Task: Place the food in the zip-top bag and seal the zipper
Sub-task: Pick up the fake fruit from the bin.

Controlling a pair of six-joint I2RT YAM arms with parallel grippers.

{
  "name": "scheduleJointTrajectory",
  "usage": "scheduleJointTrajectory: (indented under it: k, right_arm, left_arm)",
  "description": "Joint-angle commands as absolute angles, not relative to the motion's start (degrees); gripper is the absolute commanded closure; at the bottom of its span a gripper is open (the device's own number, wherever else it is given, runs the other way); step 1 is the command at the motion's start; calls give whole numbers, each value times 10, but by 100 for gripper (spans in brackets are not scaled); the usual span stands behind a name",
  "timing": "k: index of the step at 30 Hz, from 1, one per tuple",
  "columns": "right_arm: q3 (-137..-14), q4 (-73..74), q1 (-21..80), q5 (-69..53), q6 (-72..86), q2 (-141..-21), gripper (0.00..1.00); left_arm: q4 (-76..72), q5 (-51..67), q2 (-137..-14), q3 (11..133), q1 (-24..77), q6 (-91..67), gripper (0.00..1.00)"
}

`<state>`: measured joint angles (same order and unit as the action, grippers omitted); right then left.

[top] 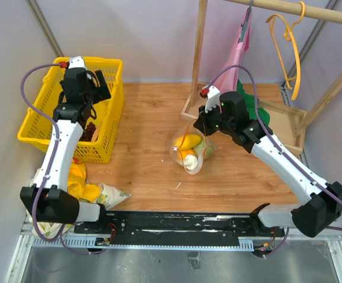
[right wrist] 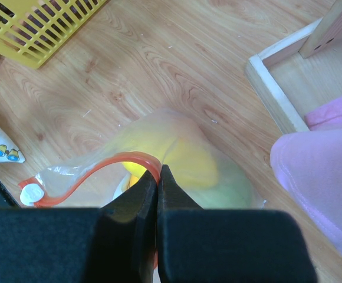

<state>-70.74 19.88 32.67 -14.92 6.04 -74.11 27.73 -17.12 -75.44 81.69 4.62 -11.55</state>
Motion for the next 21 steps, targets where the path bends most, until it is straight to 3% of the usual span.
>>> scheduleJointTrajectory:
  k: [1, 6, 21]
  right_arm:
    - [-719, 183, 319, -150, 63, -738, 99]
    - [-717, 183, 319, -151, 59, -740, 99]
    - [-724, 192, 317, -158, 44, -766, 99]
  left_arm:
    - [266, -119, -803, 844, -27, -109, 1]
    - [281, -123, -890, 886, -76, -78, 1]
    - [268, -210, -1111, 964, -103, 122, 1]
